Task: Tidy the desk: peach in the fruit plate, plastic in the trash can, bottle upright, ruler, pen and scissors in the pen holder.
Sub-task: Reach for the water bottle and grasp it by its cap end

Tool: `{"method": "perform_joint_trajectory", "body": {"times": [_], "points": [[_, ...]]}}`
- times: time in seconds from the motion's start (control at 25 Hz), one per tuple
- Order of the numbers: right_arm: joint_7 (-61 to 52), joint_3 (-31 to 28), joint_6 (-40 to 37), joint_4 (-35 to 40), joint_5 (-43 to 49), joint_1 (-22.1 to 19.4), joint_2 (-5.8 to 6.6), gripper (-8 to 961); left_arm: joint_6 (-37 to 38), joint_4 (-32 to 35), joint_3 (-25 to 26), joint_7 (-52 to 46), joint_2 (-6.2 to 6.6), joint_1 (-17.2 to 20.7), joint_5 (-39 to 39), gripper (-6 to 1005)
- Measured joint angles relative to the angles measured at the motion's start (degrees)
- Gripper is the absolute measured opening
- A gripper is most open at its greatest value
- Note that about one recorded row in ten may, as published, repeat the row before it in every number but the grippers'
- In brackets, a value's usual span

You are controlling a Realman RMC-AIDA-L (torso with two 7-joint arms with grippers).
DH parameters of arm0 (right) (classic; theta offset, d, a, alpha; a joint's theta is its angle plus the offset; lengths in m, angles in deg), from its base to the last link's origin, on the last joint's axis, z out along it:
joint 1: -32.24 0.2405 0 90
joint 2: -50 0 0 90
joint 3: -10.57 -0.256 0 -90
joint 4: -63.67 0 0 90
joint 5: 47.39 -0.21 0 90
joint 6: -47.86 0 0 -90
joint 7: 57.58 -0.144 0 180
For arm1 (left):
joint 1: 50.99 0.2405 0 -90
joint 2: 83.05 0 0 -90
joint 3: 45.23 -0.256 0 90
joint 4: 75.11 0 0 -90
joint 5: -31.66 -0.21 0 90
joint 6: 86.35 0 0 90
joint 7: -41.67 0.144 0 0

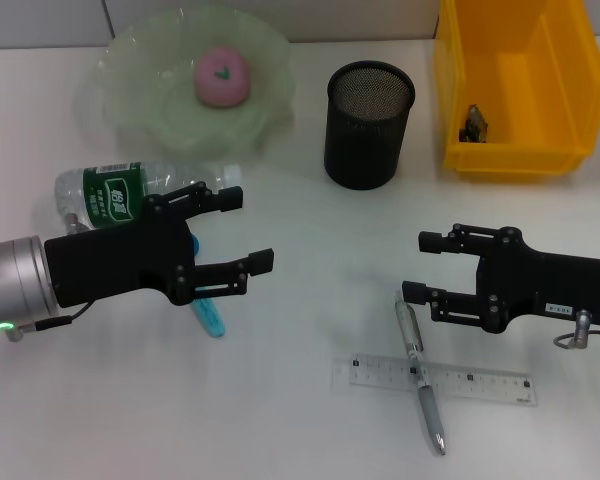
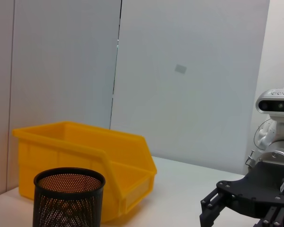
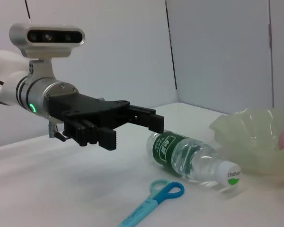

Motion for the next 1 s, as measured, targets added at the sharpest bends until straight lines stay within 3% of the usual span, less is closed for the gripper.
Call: {"method": "perform_joint_trajectory", "body": {"times": [0.2,0.48,0.6,0.68,0.72,1.0], "points": [[0.0,0.0,0.58,-0.14,0.0,0.01,0.0,677,-0.01,-0.01,0.0,-0.01,0.0,-0.06,0.0,859],[0.0,0.0,0.75,-0.18,0.0,0.15,0.0,677,-1.65,3.35,0.08,-4.75,0.49,-3.33,-1.84,860],[0.0,0.0,0.75,-0.07,0.0,0.16,0.0,677,-4.99,11.31,2.37,-13.07,0.31,-5.13,-11.31,860],[0.0,0.0,0.75,-0.02,0.0,0.16,0.0,677,-4.99,11.31,2.37,-13.07,0.31,-5.13,-11.31,860],[0.0,0.0,0.74,-0.01,0.0,0.14,0.0,677,-6.43,15.86,3.09,-17.31,-0.08,-6.01,-16.43,860],[0.0,0.0,0.73,0.0,0.0,0.02,0.0,677,-8.76,23.43,3.22,-24.62,-1.31,-9.29,-28.31,860]]}}
